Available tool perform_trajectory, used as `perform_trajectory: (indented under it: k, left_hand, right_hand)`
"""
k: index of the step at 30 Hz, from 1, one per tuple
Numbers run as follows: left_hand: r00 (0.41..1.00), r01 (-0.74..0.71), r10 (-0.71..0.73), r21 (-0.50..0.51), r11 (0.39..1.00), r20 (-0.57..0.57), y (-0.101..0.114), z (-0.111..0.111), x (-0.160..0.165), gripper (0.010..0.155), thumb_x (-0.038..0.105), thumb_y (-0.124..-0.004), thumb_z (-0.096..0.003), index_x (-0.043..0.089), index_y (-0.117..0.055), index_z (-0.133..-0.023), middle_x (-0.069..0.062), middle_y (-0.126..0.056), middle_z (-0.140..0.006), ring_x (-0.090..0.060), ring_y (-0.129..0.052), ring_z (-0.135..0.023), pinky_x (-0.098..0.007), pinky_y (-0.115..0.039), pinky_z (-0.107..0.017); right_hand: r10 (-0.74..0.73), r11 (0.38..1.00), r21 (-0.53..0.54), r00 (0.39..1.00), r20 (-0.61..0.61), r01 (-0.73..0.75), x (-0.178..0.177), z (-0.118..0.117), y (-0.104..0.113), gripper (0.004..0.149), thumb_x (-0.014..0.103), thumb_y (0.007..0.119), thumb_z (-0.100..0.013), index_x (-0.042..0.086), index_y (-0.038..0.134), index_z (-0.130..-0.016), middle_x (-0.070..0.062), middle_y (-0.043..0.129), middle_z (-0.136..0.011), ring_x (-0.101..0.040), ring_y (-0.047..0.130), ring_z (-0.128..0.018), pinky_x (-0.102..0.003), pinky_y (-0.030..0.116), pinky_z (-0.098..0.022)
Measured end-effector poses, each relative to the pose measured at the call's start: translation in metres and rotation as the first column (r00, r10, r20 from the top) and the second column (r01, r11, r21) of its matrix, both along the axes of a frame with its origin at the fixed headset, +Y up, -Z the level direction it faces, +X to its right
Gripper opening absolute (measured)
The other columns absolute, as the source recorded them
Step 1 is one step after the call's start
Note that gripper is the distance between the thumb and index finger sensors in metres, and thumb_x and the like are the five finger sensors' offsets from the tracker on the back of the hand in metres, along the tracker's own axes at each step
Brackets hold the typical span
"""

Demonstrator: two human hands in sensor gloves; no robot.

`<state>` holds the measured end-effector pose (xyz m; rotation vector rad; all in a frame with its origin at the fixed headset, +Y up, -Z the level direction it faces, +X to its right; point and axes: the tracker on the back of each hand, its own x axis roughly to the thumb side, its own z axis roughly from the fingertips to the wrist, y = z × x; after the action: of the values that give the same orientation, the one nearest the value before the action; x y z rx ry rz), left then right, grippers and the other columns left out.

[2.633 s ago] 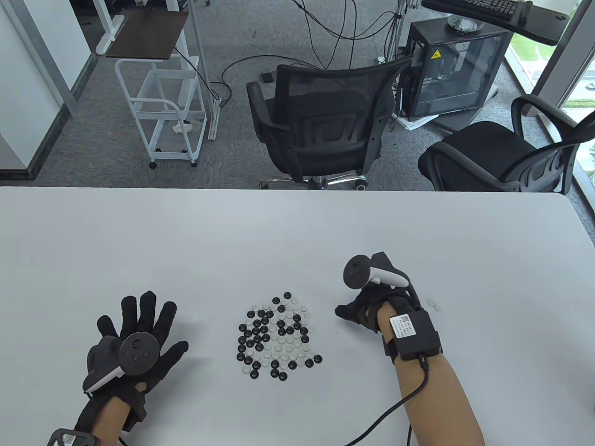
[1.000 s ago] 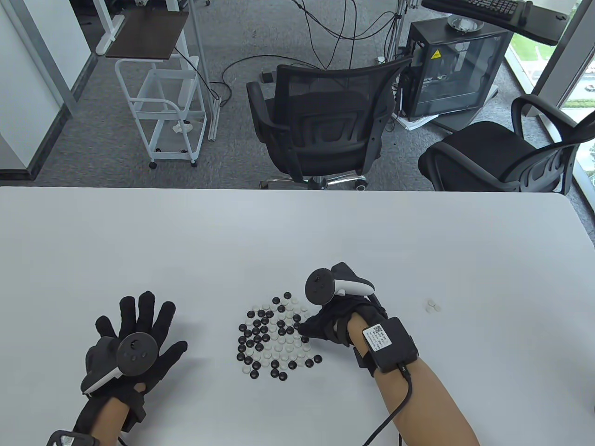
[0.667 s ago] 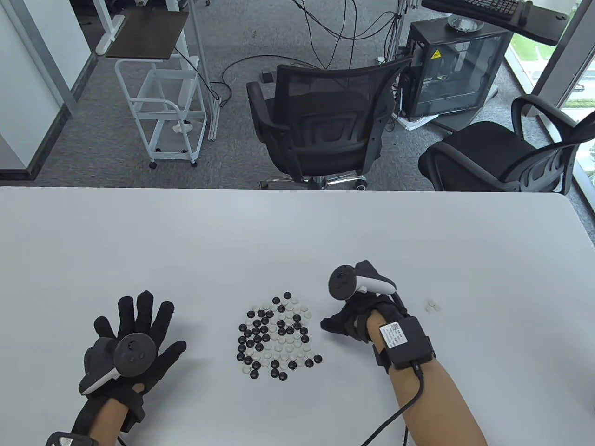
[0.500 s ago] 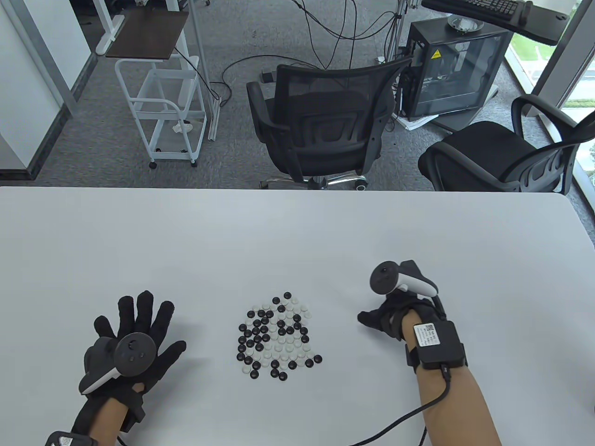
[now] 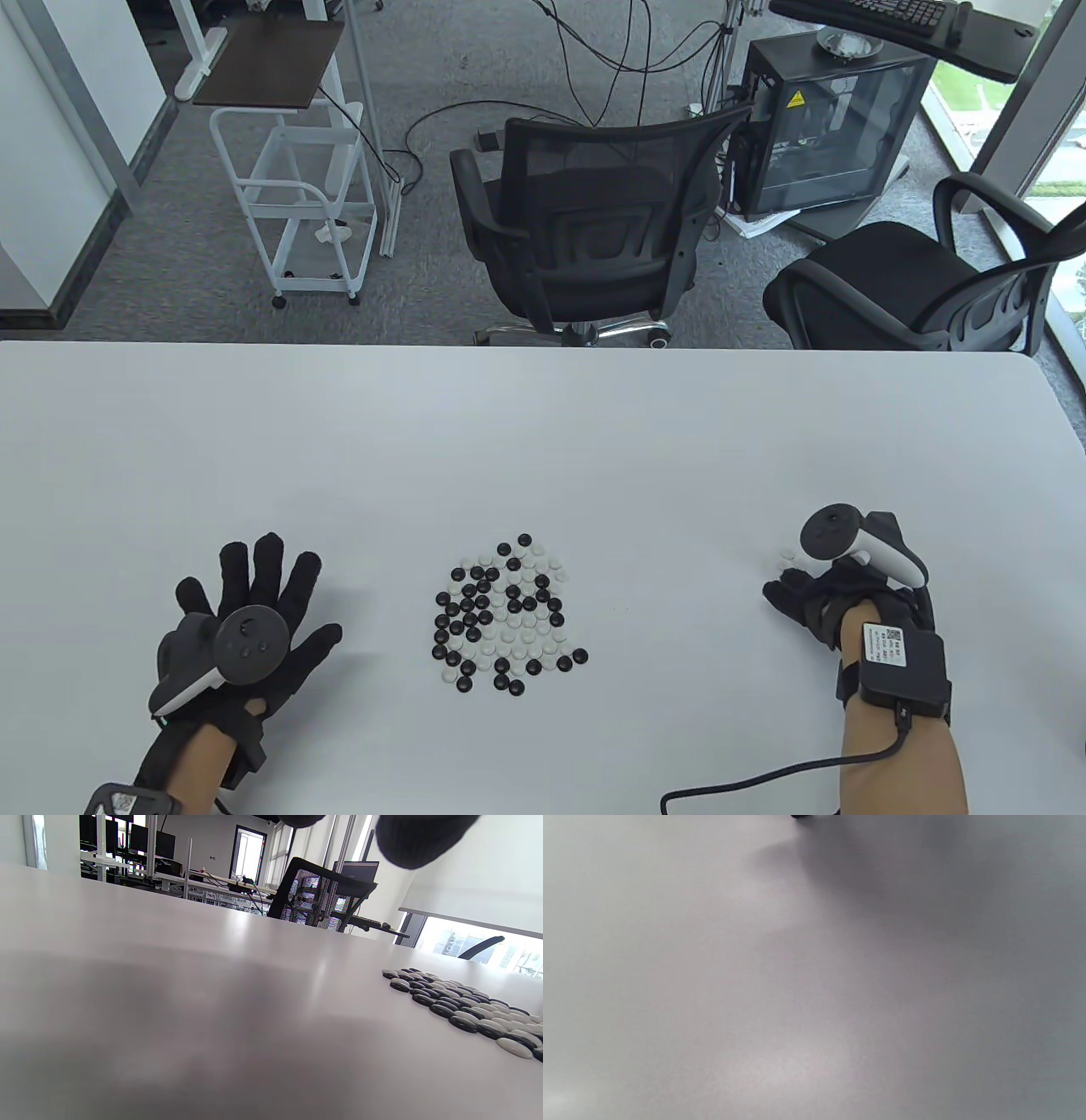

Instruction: Go stone sorting task

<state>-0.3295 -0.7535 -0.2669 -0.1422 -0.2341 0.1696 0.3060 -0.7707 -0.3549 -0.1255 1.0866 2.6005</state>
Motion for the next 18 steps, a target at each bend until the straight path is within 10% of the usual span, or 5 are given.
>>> perform_trajectory:
  k: [9, 18]
  left_hand:
    - [1.000, 0.005, -0.005, -0.008, 1.000, -0.002, 0.000, 0.000, 0.001, 0.083, 0.063, -0.055, -0.0603, 0.020, -0.019, -0.121, -0.027, 0.004, -0.121, -0.059, 0.008, -0.104, -0.085, 0.003, -0.051]
    - [1.000, 0.012, -0.012, -0.020, 1.000, -0.004, -0.002, -0.001, 0.003, 0.083, 0.063, -0.055, -0.0603, 0.020, -0.019, -0.121, -0.027, 0.004, -0.121, -0.059, 0.008, -0.104, -0.085, 0.003, -0.051]
  right_hand:
    - [-0.069, 0.988, 0.135, 0.998, -0.003, 0.069, -0.007, -0.011, 0.013, 0.075, 0.049, 0.053, -0.057, 0.003, 0.043, -0.116, -0.049, -0.001, -0.104, -0.075, -0.005, -0.083, -0.094, 0.013, -0.050]
    - [-0.209, 0.966, 0.101, 0.946, -0.246, 0.240, -0.109, -0.036, 0.035, 0.071, 0.047, 0.054, -0.059, -0.001, 0.070, -0.108, -0.049, 0.010, -0.108, -0.075, -0.002, -0.085, -0.095, 0.015, -0.050]
